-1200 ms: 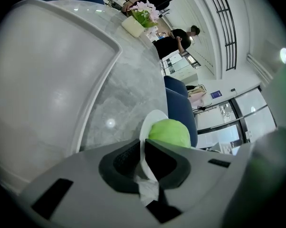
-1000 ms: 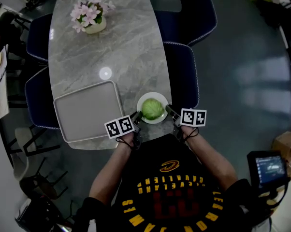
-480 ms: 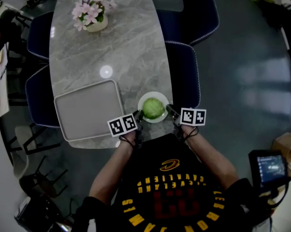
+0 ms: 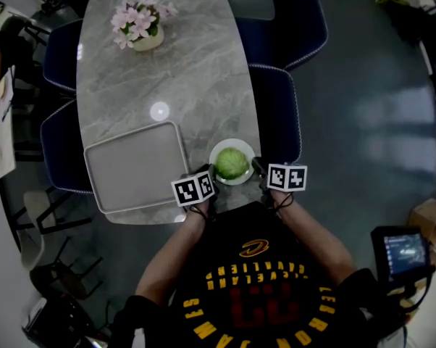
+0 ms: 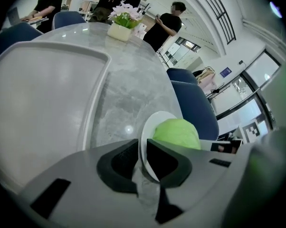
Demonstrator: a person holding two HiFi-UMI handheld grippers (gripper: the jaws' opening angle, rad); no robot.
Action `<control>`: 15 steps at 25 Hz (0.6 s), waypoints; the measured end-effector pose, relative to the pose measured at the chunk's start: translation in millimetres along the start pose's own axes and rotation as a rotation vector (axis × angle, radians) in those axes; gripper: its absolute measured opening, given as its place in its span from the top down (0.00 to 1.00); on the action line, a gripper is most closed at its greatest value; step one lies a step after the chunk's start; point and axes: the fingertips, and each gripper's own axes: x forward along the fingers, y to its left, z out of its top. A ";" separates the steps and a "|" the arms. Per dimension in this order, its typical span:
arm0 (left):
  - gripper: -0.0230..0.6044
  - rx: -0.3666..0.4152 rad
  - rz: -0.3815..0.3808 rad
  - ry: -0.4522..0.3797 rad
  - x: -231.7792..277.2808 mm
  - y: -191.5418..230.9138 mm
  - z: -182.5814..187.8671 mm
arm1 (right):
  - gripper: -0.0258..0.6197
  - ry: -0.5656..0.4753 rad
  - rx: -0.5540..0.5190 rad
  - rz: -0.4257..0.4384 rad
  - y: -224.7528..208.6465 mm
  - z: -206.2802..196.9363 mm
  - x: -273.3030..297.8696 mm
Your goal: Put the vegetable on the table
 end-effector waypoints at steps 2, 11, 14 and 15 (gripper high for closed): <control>0.89 0.000 -0.009 -0.029 -3.0 0.1 8.7 | 0.90 -0.024 -0.032 -0.044 -2.0 8.4 -4.3; 0.89 0.000 -0.134 -0.136 -48.0 -14.8 39.8 | 0.90 -0.259 -0.110 0.025 43.6 68.2 -41.1; 0.91 0.044 -0.186 -0.165 -74.6 -24.3 44.9 | 0.91 -0.306 -0.141 0.107 85.2 76.1 -53.4; 0.96 0.057 -0.205 -0.176 -84.1 -27.1 46.2 | 0.95 -0.318 -0.156 0.128 99.4 76.0 -57.0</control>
